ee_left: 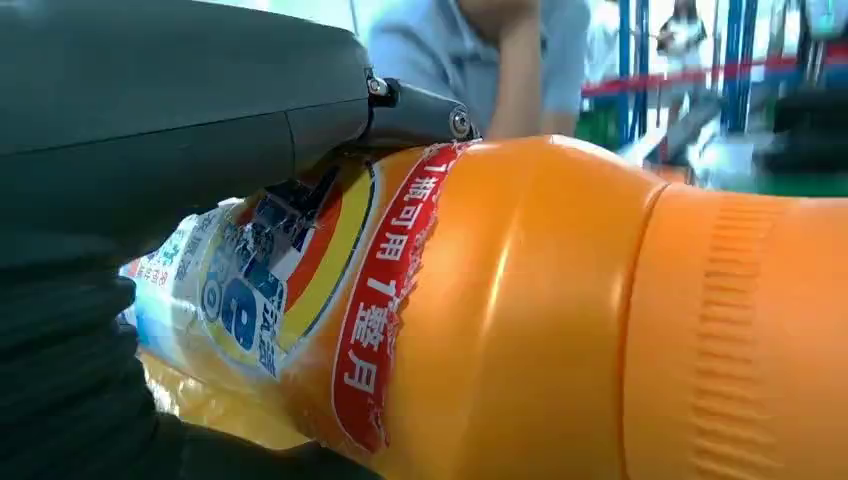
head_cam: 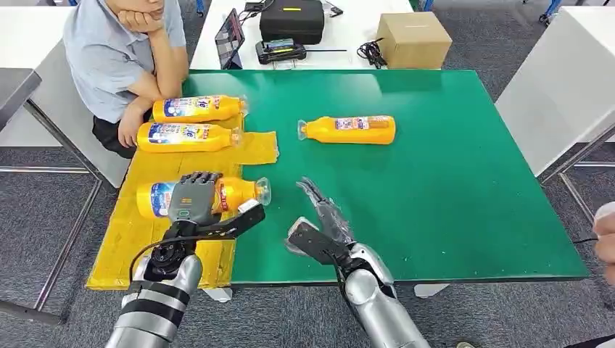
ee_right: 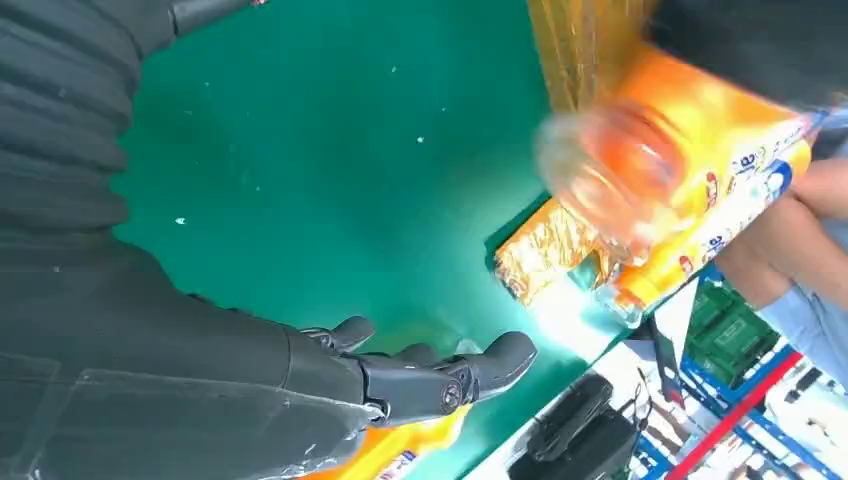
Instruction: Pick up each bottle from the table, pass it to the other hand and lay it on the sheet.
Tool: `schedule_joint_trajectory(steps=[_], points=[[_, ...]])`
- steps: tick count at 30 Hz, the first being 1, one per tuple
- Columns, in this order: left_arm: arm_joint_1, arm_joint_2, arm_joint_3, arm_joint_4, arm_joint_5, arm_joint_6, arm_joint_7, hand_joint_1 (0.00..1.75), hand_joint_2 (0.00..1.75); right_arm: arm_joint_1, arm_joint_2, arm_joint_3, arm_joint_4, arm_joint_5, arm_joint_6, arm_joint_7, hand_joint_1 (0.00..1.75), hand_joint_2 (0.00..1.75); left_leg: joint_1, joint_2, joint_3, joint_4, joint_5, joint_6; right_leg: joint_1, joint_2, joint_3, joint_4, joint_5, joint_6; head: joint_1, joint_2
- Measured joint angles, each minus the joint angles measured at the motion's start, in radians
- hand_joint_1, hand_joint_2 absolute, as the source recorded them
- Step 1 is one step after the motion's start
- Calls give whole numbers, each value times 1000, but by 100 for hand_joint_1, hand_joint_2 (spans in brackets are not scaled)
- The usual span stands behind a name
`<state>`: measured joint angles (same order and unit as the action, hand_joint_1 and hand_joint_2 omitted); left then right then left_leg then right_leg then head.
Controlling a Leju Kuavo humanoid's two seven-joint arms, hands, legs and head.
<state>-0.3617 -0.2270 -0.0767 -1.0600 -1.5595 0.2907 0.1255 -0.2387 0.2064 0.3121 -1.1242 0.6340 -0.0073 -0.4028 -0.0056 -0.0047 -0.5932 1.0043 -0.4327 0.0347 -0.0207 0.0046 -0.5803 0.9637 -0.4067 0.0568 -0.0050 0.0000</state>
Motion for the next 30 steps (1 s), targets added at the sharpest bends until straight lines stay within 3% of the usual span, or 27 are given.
schedule_joint_trajectory(steps=[10,11,12,14,15,18,19,20,21,22,24,30], points=[[-104,42,6,251,-10,15,23,171,175,-3,0,-6,20,-7,11,-20,0,175,0,-1,-1,0,0,0,0,0,0,0,0,0,0,0],[-108,45,6,263,-10,19,25,152,175,-3,0,-6,21,-8,11,-21,0,175,0,-1,-1,0,0,0,0,0,0,0,0,0,0,0],[-112,49,6,278,-10,26,27,93,175,-3,0,-6,24,-9,11,-23,0,175,0,-1,-1,0,0,0,0,0,0,0,0,0,0,0],[-117,54,6,299,-10,36,30,86,175,-3,0,-6,27,-11,11,-24,0,175,0,-1,-1,0,0,0,0,0,0,0,0,0,0,0],[-120,57,6,309,-11,37,32,143,175,-3,0,-6,28,-12,11,-25,0,175,0,-1,-1,0,0,0,0,0,0,0,0,0,0,0],[-132,59,6,330,-11,35,34,141,175,-3,0,-6,30,-12,11,-25,0,175,0,-1,-1,0,0,0,0,0,0,0,0,0,0,0],[-135,60,6,337,-11,33,34,134,175,-3,0,-6,31,-12,11,-25,0,175,0,-1,-1,0,0,0,0,0,0,0,0,0,0,0],[-138,61,6,343,-11,30,34,52,175,-3,0,-6,32,-12,11,-25,0,175,0,-1,-1,0,0,0,0,0,0,0,0,0,0,0],[-144,61,6,350,-11,23,34,3,175,-3,0,-6,33,-12,11,-25,0,175,0,-1,0,0,0,0,0,-1,0,0,0,0,0,0],[-149,61,6,356,-10,19,34,9,175,-3,0,-6,34,-12,11,-25,0,175,0,-1,0,0,0,0,0,-1,0,0,0,0,0,0],[-157,62,6,369,-10,13,33,0,175,-4,0,-6,36,-12,11,-25,0,175,0,-1,0,0,0,0,0,-1,1,0,0,0,0,0],[-177,63,6,401,-10,1,22,0,175,-10,0,-6,43,-8,10,-27,0,175,0,-1,1,0,1,0,0,-1,2,0,0,0,0,0]])
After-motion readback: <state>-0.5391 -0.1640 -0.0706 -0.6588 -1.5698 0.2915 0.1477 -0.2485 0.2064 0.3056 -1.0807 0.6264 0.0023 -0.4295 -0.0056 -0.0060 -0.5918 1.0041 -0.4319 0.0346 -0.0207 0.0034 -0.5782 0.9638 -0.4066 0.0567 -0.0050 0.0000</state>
